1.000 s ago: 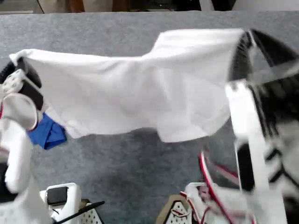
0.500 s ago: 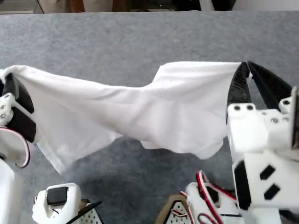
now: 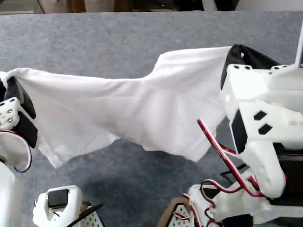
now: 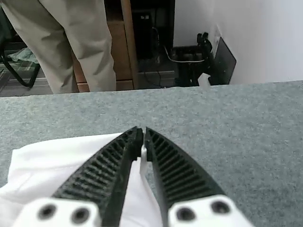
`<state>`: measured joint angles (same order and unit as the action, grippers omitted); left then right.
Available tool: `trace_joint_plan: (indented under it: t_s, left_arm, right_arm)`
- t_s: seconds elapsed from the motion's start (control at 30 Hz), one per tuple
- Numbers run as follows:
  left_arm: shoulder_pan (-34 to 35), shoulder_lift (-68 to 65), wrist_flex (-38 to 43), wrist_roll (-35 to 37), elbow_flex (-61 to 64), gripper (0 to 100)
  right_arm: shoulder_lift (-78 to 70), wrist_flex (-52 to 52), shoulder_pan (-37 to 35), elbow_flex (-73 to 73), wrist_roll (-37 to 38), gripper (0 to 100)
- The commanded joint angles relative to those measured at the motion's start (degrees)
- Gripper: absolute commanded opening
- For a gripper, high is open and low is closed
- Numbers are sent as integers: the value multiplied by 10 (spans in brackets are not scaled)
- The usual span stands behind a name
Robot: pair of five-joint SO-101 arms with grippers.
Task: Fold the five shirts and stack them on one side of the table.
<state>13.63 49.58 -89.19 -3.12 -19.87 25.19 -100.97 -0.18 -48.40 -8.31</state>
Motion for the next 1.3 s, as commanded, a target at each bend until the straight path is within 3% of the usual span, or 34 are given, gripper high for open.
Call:
trace_joint_plan:
  t_s: [0.0, 0.33, 0.63, 0.83, 1.27]
  left_arm:
    - [-4, -6, 39, -24, -20, 19]
    - [1, 69, 66, -32, -65, 19]
    - [5, 130, 63, -33, -65, 19]
    - [5, 191, 62, -33, -64, 19]
    - [5, 218, 67, -33, 105, 19]
  right_arm:
    - [10, 34, 3, -10, 32, 5]
    - [73, 91, 7, -147, 124, 5]
    - [116, 93, 9, -183, 177, 5]
    - [158, 153, 74, -183, 186, 5]
    - [167, 318, 87, -95, 255, 5]
